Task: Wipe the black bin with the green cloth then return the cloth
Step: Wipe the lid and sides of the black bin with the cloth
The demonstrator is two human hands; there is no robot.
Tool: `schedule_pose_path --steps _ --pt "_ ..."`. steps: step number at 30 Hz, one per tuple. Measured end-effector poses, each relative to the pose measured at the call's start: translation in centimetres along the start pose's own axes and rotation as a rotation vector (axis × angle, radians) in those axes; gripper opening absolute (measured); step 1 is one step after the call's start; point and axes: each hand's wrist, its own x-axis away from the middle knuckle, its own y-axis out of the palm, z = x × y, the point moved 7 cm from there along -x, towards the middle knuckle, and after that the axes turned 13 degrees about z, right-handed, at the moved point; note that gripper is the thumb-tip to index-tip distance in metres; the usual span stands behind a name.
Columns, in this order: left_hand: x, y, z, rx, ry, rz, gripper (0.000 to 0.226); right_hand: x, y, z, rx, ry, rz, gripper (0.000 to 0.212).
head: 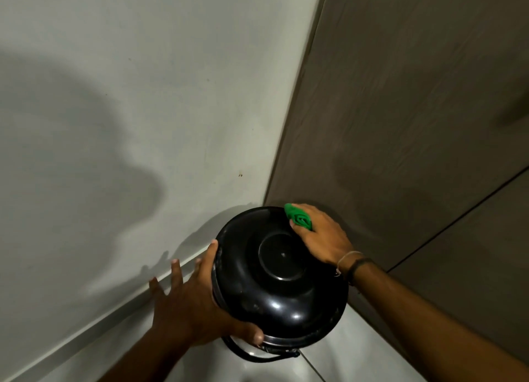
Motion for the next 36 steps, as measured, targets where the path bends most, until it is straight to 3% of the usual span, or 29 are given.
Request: schedule_pose_path --steps 3,11,16,26,33,36 --pt "0.0 -0.1 -0.1 -0.007 -0.016 -0.007 0.178 -1.0 1.1 -3.6 0.085 -0.122 -0.031 0.053" --pt "-1.2 1.3 -1.2 -0.018 -0.101 0.010 0.189 0.2 7.1 -14.5 0.269 -0.650 -0.221 0.049" --pt "-1.5 1.6 -1.1 0.043 -0.109 -0.028 0.183 -0.9 4.9 -11.0 0.145 -0.503 -0.173 0.053" --pt "-1.0 0.3 -0.4 -0.024 -0.026 0.015 0.178 4.1 -2.4 4.4 -0.162 0.097 0.071 0.052" --pt "-0.9 0.0 0.5 -0.094 0.096 -0.003 0.171 9.4 -2.8 3.4 0.061 0.079 0.186 0.063" --pt "-1.1 0.4 0.4 -0.088 0.095 -0.011 0.172 11.3 -2.2 0.0 0.139 -0.053 0.195 0.069"
